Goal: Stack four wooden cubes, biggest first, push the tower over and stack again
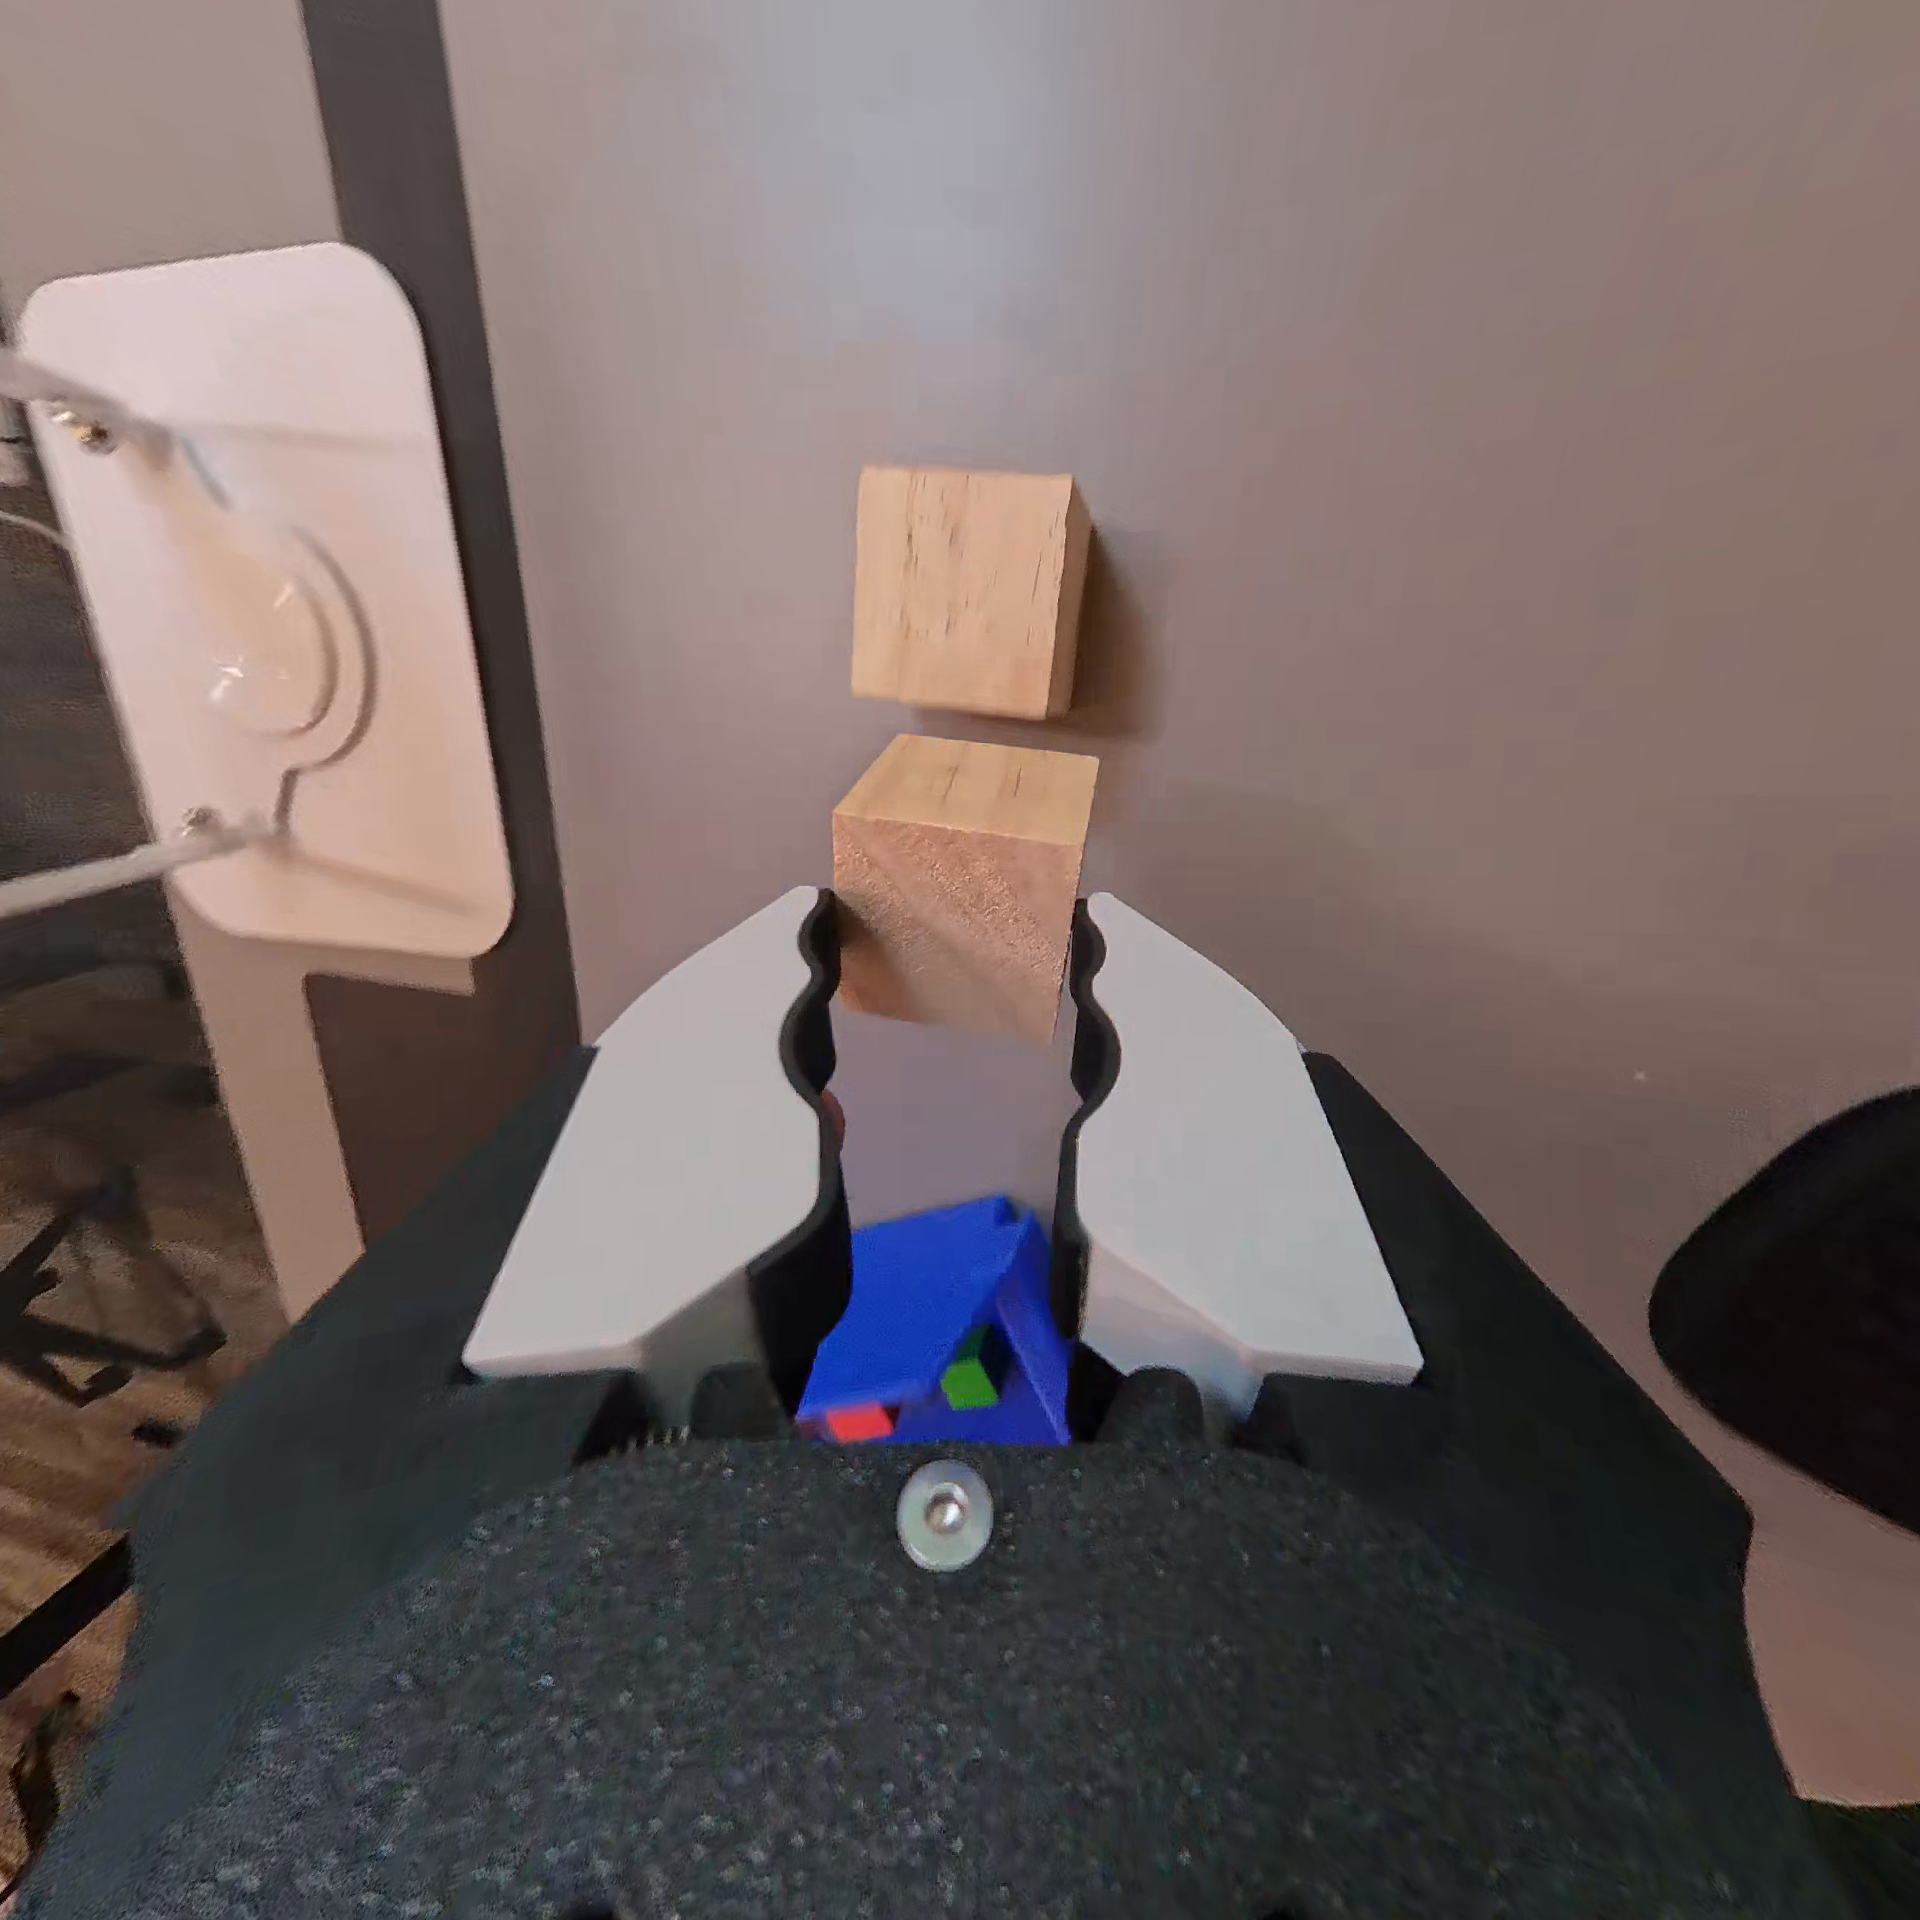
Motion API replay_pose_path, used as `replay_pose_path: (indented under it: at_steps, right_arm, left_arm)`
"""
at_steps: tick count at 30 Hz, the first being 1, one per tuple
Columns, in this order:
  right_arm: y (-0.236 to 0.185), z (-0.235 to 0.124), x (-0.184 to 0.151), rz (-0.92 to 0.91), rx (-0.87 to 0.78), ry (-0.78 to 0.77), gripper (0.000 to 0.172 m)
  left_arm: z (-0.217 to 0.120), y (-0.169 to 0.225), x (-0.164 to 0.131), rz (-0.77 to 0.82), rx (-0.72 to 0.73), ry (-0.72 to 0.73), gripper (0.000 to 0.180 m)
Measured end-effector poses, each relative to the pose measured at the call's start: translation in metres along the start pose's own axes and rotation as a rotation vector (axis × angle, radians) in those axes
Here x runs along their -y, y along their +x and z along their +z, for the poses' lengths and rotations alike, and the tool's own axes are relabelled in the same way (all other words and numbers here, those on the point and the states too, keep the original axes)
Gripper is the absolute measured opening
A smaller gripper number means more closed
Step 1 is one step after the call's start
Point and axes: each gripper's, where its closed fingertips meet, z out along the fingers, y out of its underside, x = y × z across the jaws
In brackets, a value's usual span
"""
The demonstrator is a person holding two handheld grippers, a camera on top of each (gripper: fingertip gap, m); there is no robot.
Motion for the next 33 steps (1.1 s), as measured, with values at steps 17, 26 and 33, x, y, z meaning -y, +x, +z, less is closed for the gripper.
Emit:
replay_pose_path:
  at_steps: [17,26,33]
  right_arm:
    - [0.002,0.001,-0.007,0.01,-0.015,-0.037,0.016]
    - [0.005,0.0,-0.007,0.013,-0.015,-0.036,0.016]
    - [0.005,-0.001,-0.005,0.021,-0.011,-0.024,0.015]
  left_arm:
    - [0.056,-0.008,0.04,0.074,-0.066,-0.085,0.043]
    - [0.043,-0.015,0.046,0.027,-0.008,0.018,0.047]
    - [-0.03,-0.032,0.007,-0.096,0.173,0.219,0.042]
